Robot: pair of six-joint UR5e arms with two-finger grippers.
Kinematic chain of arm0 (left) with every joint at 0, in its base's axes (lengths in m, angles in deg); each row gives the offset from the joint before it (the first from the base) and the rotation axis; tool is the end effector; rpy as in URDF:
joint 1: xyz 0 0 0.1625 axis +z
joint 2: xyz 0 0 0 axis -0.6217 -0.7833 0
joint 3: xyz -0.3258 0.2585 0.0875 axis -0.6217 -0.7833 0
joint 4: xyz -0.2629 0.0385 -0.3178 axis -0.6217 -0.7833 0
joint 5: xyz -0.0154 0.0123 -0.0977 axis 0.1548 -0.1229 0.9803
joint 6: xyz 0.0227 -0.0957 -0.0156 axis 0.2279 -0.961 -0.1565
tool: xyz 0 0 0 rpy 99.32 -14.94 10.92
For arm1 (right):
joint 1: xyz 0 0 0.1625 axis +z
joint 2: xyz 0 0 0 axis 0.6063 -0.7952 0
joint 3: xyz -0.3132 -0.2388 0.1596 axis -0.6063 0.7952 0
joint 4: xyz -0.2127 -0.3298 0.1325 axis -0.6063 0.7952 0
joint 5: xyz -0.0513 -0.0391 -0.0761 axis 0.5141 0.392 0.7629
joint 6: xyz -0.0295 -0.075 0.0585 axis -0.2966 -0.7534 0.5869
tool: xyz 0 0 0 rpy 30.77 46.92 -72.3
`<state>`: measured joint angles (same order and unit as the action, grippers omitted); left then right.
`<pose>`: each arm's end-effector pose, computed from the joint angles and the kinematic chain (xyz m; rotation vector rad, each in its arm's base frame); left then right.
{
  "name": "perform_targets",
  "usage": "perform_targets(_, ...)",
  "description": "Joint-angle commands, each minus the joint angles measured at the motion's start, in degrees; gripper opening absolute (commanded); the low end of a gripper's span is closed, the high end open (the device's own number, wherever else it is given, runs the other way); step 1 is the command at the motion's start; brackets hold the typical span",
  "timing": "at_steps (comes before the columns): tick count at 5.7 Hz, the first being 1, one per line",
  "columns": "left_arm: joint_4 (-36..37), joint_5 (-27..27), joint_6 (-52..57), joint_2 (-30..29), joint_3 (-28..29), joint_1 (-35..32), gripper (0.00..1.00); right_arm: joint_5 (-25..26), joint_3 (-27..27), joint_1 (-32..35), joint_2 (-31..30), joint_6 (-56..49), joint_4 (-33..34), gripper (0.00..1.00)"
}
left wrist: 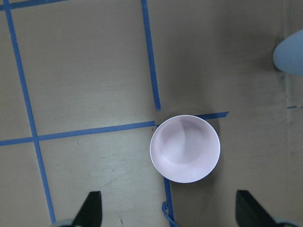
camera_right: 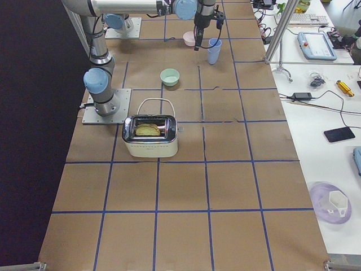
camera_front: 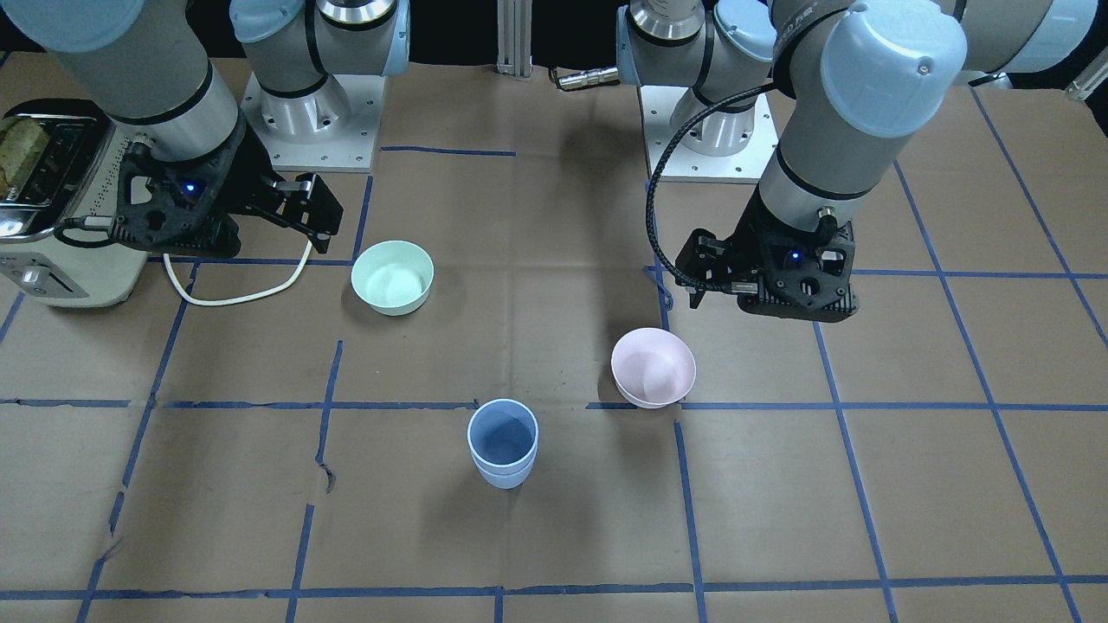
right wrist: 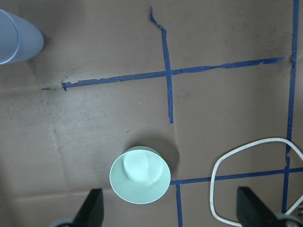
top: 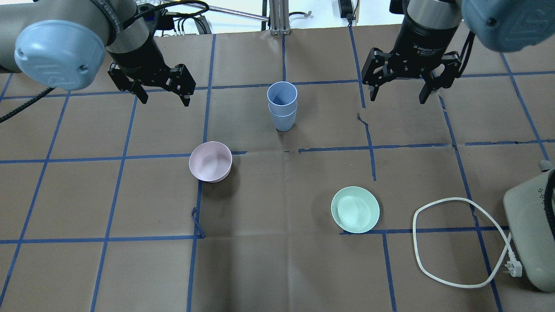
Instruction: Stack blue cups with both arms
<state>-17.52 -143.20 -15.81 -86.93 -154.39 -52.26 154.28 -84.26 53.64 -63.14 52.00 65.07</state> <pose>-0.1385 -0.5518 0.4333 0.1920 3.1208 0.0077 0.1436 -0.5145 0.4675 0.1694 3.1239 0.1590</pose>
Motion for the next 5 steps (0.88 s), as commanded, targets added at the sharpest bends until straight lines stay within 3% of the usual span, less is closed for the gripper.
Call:
perform_targets(1, 0.95, 0.6, 0.07, -0.49, -1.86, -0.1, 0.99, 3.03, -1.85, -0.35, -1.29, -0.18, 2.2, 1.0)
perform_targets(2, 0.26, -0.09, 0.07, -2.24, -1.36, -0.36, 0.99, 3.04, -1.77, -0.35, -1.29, -0.1, 2.2, 1.0)
perform_targets(4, -0.53, 0.33, 0.42, 0.28, 0.65, -1.41, 0.99, 2.95, -1.77, -0.35, -1.29, -0.09, 2.29, 1.0)
perform_targets(5, -4.72, 0.16, -0.45, 1.94, -0.03, -4.11, 0.99, 2.86, -1.85, -0.35, -1.29, -0.09, 2.2, 1.0)
